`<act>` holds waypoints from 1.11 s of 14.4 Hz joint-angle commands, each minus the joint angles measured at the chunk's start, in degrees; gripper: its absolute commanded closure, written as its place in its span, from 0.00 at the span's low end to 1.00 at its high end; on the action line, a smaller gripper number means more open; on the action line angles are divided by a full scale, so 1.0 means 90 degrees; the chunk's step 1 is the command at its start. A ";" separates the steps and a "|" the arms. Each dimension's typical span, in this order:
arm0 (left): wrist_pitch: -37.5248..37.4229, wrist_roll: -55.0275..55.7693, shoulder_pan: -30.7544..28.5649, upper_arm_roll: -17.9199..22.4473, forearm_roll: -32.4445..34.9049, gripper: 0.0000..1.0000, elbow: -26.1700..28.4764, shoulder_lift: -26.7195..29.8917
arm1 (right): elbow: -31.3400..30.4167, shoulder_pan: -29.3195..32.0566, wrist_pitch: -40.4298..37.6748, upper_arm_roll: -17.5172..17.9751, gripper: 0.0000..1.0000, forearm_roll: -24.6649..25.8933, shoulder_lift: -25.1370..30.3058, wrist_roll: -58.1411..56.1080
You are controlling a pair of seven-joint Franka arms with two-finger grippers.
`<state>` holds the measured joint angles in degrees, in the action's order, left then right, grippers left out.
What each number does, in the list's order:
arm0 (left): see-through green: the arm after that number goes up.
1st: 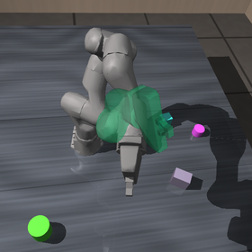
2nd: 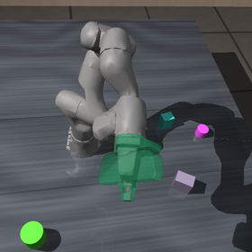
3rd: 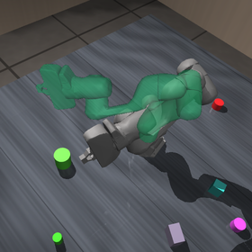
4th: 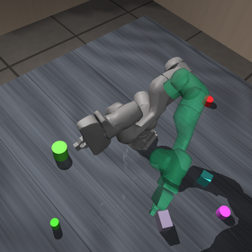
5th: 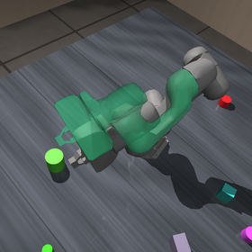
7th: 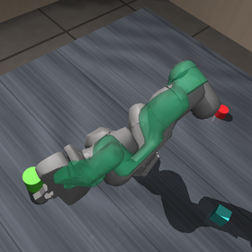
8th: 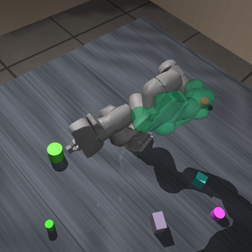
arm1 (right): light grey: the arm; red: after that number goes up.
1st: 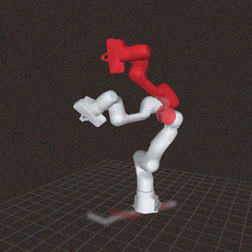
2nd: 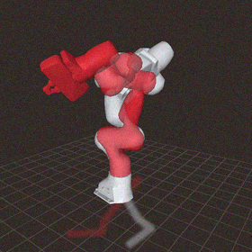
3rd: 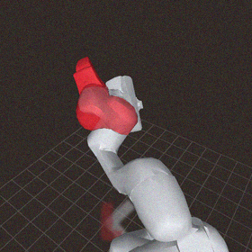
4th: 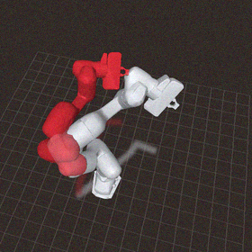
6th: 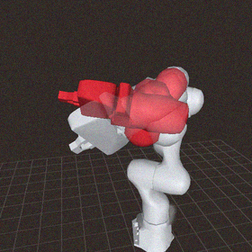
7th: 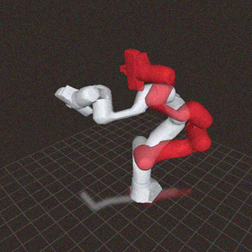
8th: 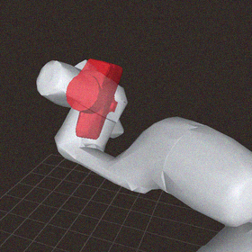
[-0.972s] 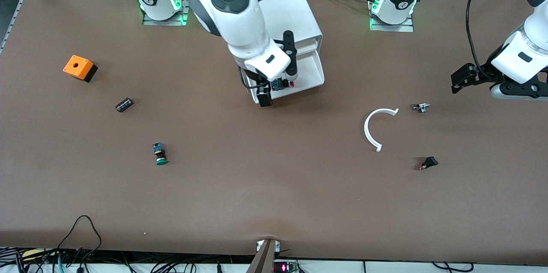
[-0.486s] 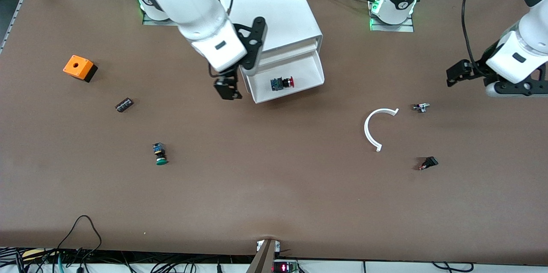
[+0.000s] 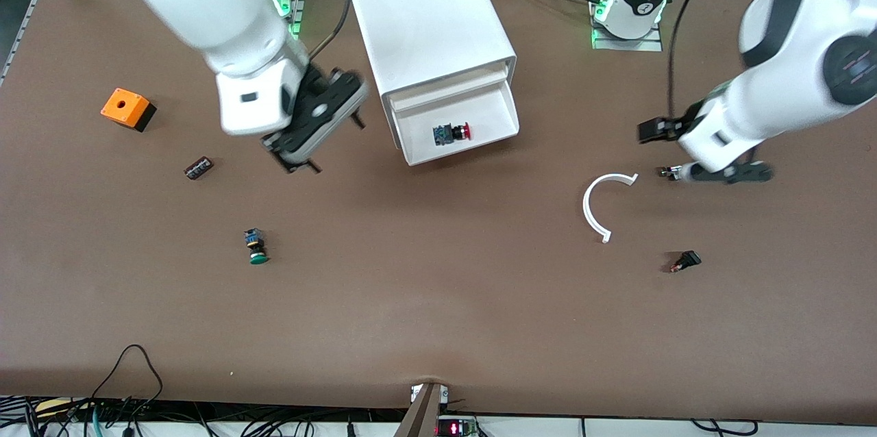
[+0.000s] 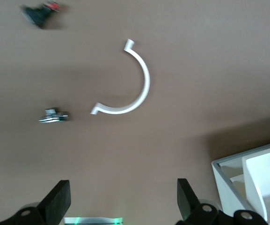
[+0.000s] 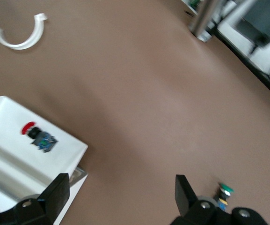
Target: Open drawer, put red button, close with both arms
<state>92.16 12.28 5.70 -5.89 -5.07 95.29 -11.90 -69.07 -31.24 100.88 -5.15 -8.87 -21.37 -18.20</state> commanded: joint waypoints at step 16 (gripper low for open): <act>0.2865 0.3079 0.2666 0.0030 -0.0706 0.00 -0.0451 -0.2086 | -0.1602 0.3138 -0.0681 0.0113 0.00 0.0888 0.1045 0.1184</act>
<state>117.23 39.07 27.95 -6.44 -10.41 92.46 -30.11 -78.89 -5.10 94.94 -5.41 -1.06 -16.64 -5.86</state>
